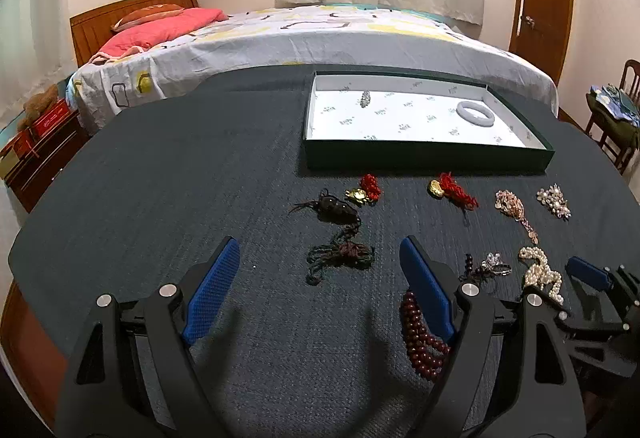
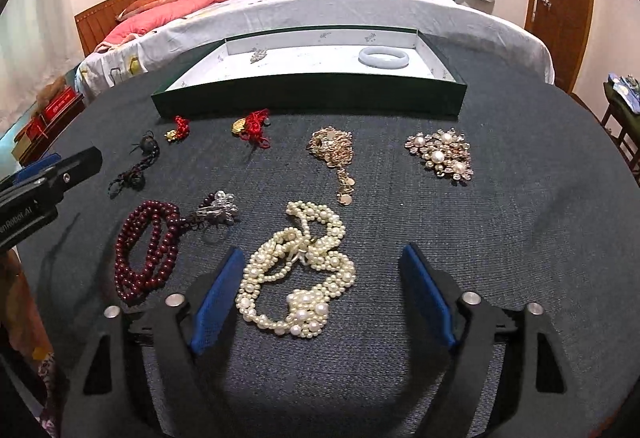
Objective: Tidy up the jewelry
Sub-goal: 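Grasp the pearl necklace with the right tool while the left tool grasps the red bead strand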
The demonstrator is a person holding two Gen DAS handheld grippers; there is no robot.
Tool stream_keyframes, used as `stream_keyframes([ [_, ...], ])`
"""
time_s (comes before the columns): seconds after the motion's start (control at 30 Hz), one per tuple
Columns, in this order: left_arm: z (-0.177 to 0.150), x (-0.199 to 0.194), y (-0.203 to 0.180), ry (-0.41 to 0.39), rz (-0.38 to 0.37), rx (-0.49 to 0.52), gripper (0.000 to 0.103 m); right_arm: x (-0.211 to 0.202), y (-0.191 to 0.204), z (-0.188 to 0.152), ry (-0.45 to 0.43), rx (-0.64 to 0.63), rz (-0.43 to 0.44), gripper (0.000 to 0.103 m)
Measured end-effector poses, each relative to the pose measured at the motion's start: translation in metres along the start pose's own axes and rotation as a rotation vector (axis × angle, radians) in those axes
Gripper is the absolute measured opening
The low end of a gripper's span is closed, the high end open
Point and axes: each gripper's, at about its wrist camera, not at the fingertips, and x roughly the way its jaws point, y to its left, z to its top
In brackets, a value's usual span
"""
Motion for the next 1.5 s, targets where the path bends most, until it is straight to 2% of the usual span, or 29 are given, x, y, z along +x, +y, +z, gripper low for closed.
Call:
stream_keyframes([
  [0.07, -0.001, 0.0, -0.001, 0.002, -0.001, 0.004, 0.08, 0.0, 0.001, 0.002, 0.011, -0.009, 0.0, 0.065],
  [0.2, -0.001, 0.001, -0.002, 0.004, 0.0, 0.002, 0.08, -0.001, 0.006, 0.005, 0.005, -0.015, 0.016, 0.065],
  [0.33, -0.001, 0.001, -0.002, 0.007, -0.001, 0.002, 0.08, 0.003, 0.005, 0.006, 0.014, -0.002, 0.023, 0.074],
  [0.53, -0.002, 0.004, -0.002, 0.016, -0.007, -0.003, 0.08, 0.001, 0.006, 0.002, 0.013, -0.027, 0.023, 0.075],
  [0.63, -0.003, 0.004, -0.003, 0.018, -0.009, 0.0, 0.08, -0.001, 0.003, 0.0, 0.004, -0.036, -0.004, 0.062],
  [0.7, -0.004, 0.004, -0.004, 0.019, -0.01, 0.002, 0.08, -0.002, -0.002, 0.0, -0.003, -0.033, -0.007, 0.049],
  [0.73, -0.004, 0.004, -0.004, 0.02, -0.011, 0.001, 0.08, -0.002, -0.004, 0.0, -0.004, -0.028, -0.008, 0.046],
  [0.8, -0.004, 0.004, -0.005, 0.021, -0.012, 0.002, 0.08, -0.003, -0.01, 0.0, -0.009, -0.016, -0.01, 0.032],
  [0.9, -0.005, 0.003, -0.006, 0.023, -0.013, 0.002, 0.08, -0.004, -0.018, 0.001, -0.011, -0.004, -0.005, 0.017],
  [1.0, -0.006, 0.003, -0.008, 0.031, -0.015, 0.001, 0.08, -0.004, -0.025, 0.002, -0.009, 0.015, -0.001, 0.014],
  [1.33, -0.009, -0.003, -0.021, 0.049, -0.047, 0.02, 0.08, -0.019, -0.041, 0.005, -0.057, 0.052, 0.005, 0.012],
  [1.5, -0.012, -0.005, -0.038, 0.061, -0.064, 0.062, 0.08, -0.023, -0.046, 0.005, -0.068, 0.06, 0.012, 0.012],
])
